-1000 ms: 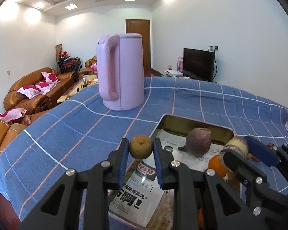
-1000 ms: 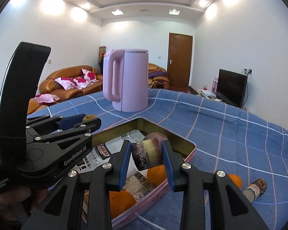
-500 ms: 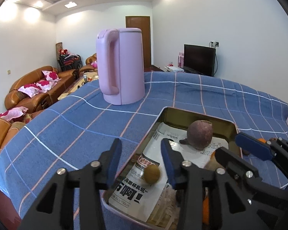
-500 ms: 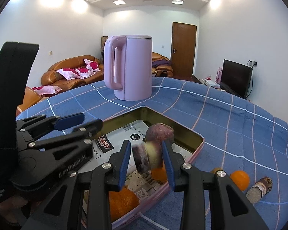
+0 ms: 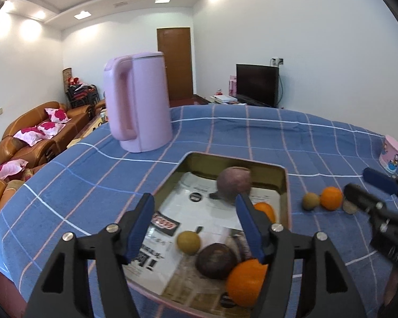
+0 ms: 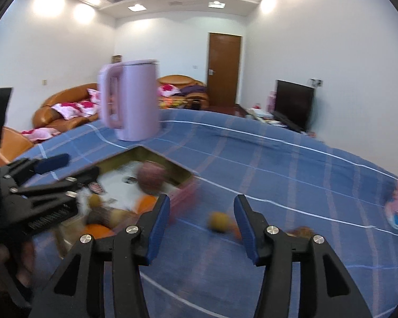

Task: Organize fruits

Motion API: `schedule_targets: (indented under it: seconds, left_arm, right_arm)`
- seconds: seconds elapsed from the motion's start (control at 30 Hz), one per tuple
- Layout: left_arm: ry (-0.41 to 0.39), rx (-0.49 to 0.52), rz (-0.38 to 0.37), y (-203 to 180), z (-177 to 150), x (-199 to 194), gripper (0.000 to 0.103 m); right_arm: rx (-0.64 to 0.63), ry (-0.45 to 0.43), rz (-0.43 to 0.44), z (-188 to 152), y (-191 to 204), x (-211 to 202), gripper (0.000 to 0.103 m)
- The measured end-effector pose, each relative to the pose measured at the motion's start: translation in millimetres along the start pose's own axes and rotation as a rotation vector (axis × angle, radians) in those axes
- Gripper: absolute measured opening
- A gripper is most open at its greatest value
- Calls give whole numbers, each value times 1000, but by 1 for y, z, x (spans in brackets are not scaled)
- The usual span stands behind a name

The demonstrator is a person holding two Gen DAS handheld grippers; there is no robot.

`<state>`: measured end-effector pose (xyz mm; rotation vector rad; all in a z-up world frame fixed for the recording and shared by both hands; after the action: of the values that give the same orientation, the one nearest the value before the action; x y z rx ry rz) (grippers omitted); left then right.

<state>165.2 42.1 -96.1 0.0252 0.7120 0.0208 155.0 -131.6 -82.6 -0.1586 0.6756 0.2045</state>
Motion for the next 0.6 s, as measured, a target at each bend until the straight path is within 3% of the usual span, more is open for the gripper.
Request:
schedule_targets:
  seconds: [0.1, 0.27, 0.6]
  left_arm:
    - [2, 9, -12, -11, 1, 0, 69]
    - [16, 33, -35, -33, 1, 1, 69]
    - [12, 97, -48, -69, 7, 1, 69]
  right_arm:
    - [32, 24, -65, -10, -36, 0, 52]
    - [85, 53, -92, -21, -71, 4, 52]
    - [70, 127, -48, -22, -73, 22, 52]
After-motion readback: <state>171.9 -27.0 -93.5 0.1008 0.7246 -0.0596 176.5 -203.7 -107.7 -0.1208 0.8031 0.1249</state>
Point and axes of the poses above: each gripper's, at about its wrist camera, not at the fingertips, and x roughly the way its jaws point, y to its left, z to its top, the point moved 7 cm from there along x, roughly the way its jaws point, and after that the axes turned 9 degrees about y, right-handed, at the moved point
